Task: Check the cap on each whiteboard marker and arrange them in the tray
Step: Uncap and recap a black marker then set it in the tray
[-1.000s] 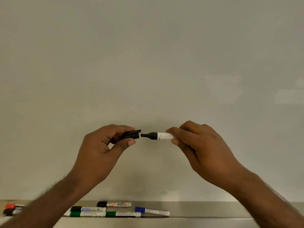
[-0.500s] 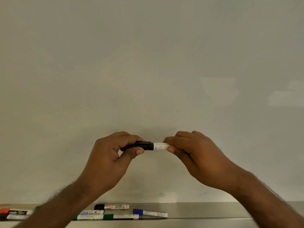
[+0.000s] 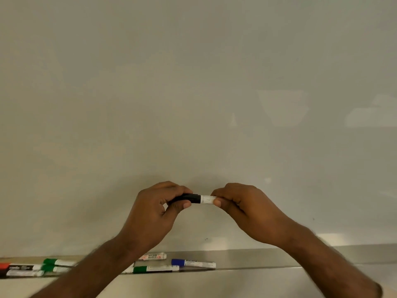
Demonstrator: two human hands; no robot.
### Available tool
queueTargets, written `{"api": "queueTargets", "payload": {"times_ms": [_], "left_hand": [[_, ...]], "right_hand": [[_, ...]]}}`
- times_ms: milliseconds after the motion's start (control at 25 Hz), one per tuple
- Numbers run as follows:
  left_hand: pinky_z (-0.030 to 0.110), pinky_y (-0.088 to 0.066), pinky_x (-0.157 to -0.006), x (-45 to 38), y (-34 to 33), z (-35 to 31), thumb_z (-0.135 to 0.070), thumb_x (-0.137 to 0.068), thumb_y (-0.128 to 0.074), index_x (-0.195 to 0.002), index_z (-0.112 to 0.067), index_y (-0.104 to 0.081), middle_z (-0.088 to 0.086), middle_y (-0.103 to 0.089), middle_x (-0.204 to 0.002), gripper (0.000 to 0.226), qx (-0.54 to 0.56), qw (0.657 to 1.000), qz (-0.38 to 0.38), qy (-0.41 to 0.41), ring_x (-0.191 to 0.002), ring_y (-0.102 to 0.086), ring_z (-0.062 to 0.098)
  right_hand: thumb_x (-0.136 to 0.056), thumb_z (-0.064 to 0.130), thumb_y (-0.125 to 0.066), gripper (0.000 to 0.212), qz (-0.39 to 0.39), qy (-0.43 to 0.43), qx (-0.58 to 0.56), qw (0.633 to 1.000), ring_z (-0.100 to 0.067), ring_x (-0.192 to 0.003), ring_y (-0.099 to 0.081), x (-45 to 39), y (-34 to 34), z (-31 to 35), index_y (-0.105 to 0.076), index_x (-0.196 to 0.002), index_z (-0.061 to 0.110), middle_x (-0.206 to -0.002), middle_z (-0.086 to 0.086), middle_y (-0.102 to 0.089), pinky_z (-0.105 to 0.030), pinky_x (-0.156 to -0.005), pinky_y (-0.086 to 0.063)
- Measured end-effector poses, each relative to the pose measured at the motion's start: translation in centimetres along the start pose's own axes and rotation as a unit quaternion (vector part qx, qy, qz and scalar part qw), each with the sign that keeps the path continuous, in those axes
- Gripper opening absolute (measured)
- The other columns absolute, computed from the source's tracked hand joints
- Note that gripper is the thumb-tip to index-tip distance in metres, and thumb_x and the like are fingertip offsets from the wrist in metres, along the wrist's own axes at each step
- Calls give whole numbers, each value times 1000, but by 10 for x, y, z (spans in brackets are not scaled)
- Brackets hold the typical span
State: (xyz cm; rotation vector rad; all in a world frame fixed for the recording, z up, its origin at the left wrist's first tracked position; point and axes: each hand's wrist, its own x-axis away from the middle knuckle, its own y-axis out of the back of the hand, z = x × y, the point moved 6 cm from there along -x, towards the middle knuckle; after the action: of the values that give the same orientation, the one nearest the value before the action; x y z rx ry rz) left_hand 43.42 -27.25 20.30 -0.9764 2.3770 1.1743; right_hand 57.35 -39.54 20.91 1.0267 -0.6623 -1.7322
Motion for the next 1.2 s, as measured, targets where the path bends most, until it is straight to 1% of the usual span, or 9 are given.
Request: {"api": "queueTargets", "payload": {"times_ms": [120, 200, 280, 400, 520, 680, 880, 1080, 1200], "left_hand": [[13, -46, -71, 18, -26, 28, -15, -80, -73, -97, -28, -72, -18, -68, -84, 21, -17, 999, 23, 24, -82, -62, 7], [12, -45, -71, 32, -44, 52, -14, -80, -74, -97, -28, -72, -18, -67, -85, 22, -21, 998, 38, 43, -82, -61, 5], [15, -47, -76, 49, -63, 79, -17, -81, -73, -98, -28, -72, -17, -67, -89, 21, -29, 995, 54, 72, -84, -61, 2], [23, -46, -90, 84, -88, 124, -25, -85, -69, -106, -27, -70, -11, -67, -105, 22, -92, 983, 79, 136, -97, -59, 5], [21, -40, -89, 120, -99, 158, -21, -85, -68, -106, -25, -70, -7, -66, -107, 22, -138, 970, 102, 172, -100, -58, 12], [24, -42, -87, 150, -102, 188, -17, -86, -66, -105, -23, -71, -3, -68, -106, 20, -185, 954, 131, 197, -98, -60, 16], [32, -46, -93, 165, -99, 206, -13, -89, -59, -112, -19, -68, 2, -66, -113, 26, -216, 938, 143, 231, -103, -57, 20], [39, -49, -96, 164, -94, 219, -9, -89, -58, -120, -11, -63, 8, -63, -121, 31, -262, 921, 151, 245, -107, -58, 26], [40, -48, -97, 162, -95, 224, -11, -90, -57, -119, -11, -63, 8, -64, -119, 30, -273, 915, 156, 252, -107, -58, 27]], "right_hand": [[-95, 28, -55, 25, 3, -48, -40, 998, 1, -74, -53, 13, -31, -28, -60, -119, 26, -82, 22, -54, -13, -66, -41], [-93, 24, -57, 26, 19, -69, -53, 996, 4, -75, -52, 23, -58, -46, -57, -119, 28, -87, 24, -54, -11, -68, -40], [-93, 22, -56, 24, 30, -81, -29, 996, -2, -80, -55, 34, -86, -63, -58, -116, 28, -96, 16, -61, -20, -74, -45], [-95, 23, -49, 24, 42, -103, 49, 993, -13, -92, -56, 49, -130, -88, -57, -116, 30, -106, 7, -65, -26, -83, -40], [-95, 21, -45, 29, 53, -137, 103, 984, -16, -96, -55, 63, -170, -109, -56, -120, 30, -107, 6, -65, -28, -86, -34], [-92, 14, -49, 34, 83, -165, 168, 968, -19, -97, -55, 67, -213, -124, -55, -122, 29, -107, 4, -65, -34, -95, -36], [-93, 22, -52, 34, 109, -203, 207, 951, -22, -110, -48, 71, -245, -134, -53, -126, 28, -117, 2, -60, -38, -99, -31], [-92, 27, -53, 27, 69, -209, 193, 956, -24, -107, -51, 67, -256, -128, -59, -119, 25, -114, 0, -61, -40, -94, -37], [-95, 27, -49, 29, 88, -209, 197, 954, -23, -109, -47, 65, -261, -127, -57, -122, 28, -116, 0, -59, -38, -94, -35]]}}
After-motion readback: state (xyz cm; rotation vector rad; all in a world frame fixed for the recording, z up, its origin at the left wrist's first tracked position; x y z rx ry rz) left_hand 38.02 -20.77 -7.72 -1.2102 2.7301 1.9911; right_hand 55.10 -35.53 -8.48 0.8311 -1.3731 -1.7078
